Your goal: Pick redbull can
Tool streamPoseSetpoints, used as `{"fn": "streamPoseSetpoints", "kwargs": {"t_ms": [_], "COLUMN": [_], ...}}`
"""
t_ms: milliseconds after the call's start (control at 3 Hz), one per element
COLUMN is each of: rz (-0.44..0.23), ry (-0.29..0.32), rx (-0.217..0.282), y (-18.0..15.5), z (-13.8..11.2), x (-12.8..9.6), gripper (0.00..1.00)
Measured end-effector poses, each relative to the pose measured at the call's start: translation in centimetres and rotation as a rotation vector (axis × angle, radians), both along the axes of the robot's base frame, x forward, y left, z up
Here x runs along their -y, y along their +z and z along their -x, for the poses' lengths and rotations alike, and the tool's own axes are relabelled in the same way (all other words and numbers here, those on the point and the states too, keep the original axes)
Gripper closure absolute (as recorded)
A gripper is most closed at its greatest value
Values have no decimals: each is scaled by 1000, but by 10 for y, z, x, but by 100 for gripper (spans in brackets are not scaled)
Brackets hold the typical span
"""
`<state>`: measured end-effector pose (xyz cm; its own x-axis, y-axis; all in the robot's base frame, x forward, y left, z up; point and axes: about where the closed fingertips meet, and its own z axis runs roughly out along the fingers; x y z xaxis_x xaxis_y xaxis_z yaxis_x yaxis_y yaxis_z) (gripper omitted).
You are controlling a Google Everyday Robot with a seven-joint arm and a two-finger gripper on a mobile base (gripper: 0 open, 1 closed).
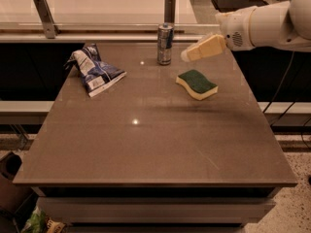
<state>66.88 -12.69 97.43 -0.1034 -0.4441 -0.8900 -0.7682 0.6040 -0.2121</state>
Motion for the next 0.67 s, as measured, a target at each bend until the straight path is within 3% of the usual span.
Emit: {"fn": "streamPoseSetpoints", "kwargs": {"t_ms": [667], "rz": [-164], "ry": [-56], "rx": [93], "y": [4], "z": [-58], "x": [-15], "gripper": [0]}}
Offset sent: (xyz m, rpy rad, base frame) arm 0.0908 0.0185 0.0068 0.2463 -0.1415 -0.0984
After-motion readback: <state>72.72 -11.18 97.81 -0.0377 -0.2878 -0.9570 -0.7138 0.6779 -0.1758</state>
